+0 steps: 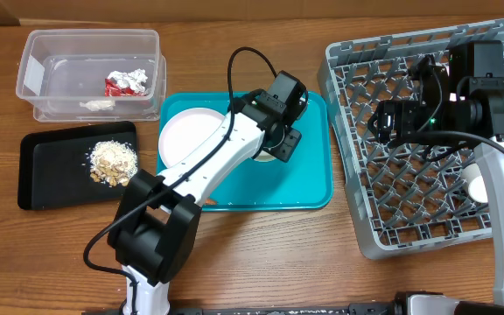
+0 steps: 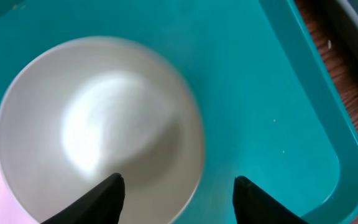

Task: Sort waste into correct bins and load items into the dishwasher
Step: 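Set the empty bowl back on the teal tray beside the plate, then retract the left arm and grasp the empty bowl with the right gripper, then lift the bowl with the right gripper and carry it over the rack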

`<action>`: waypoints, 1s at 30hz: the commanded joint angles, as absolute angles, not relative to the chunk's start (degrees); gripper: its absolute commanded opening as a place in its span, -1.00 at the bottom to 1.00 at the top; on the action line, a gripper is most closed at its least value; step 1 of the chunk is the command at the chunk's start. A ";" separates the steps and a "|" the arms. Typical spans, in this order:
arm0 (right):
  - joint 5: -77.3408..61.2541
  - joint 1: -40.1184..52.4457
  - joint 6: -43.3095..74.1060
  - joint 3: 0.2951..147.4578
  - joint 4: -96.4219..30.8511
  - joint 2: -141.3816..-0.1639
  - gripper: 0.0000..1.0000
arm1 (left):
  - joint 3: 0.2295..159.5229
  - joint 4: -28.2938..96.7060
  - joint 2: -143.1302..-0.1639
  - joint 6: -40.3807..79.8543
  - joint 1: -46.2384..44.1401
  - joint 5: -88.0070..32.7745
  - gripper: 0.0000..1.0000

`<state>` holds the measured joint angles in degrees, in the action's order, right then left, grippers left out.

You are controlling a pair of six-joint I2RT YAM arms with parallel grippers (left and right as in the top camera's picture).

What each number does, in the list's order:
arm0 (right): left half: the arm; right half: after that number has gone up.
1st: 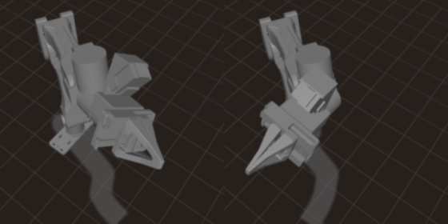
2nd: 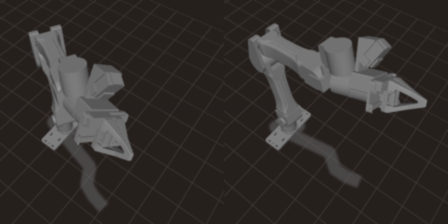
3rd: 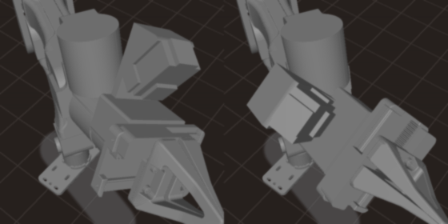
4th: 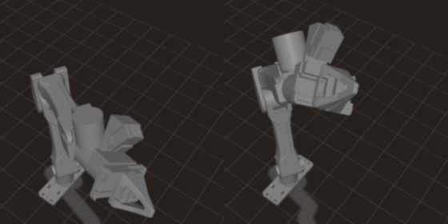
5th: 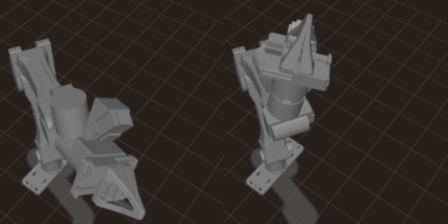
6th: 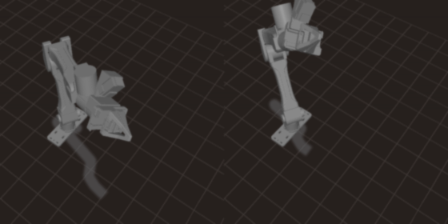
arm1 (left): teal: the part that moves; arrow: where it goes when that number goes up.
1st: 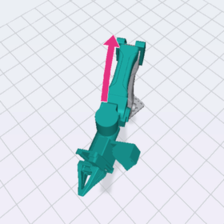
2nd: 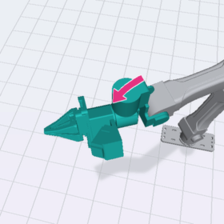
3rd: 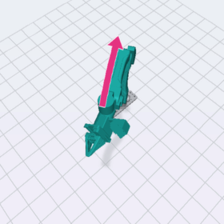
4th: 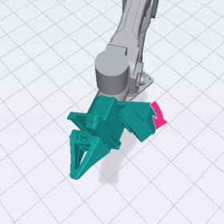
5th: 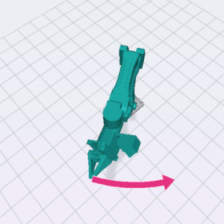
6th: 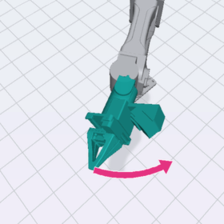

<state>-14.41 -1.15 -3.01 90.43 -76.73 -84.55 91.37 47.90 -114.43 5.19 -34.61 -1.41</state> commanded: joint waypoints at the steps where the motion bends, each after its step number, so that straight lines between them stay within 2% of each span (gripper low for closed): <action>1: -16.62 -1.30 -2.96 91.46 -75.72 -84.40 1.00 | 95.57 51.13 -107.35 10.98 -30.55 -0.75 0.19; 8: -24.10 0.99 1.13 90.76 -70.89 -85.76 1.00 | 96.51 63.48 -94.28 16.99 -17.02 -0.80 0.25; 12: -23.92 5.78 1.23 90.67 -68.07 -87.70 1.00 | 96.51 69.67 -88.36 19.44 -8.69 1.41 0.34; 17: -16.64 13.58 5.04 90.65 -63.00 -92.92 1.00 | 96.51 74.96 -83.50 20.82 1.02 1.89 0.40; 24: -11.40 21.43 8.78 90.65 -57.84 -104.90 0.92 | 96.47 76.73 -83.13 20.75 3.81 1.91 0.41; 27: -7.46 23.03 12.47 90.65 -55.88 -110.76 0.82 | 96.47 76.47 -83.13 20.80 3.70 1.89 0.41; 30: -7.64 23.20 14.02 90.65 -54.17 -115.11 0.61 | 96.47 76.53 -83.13 20.78 3.73 1.89 0.42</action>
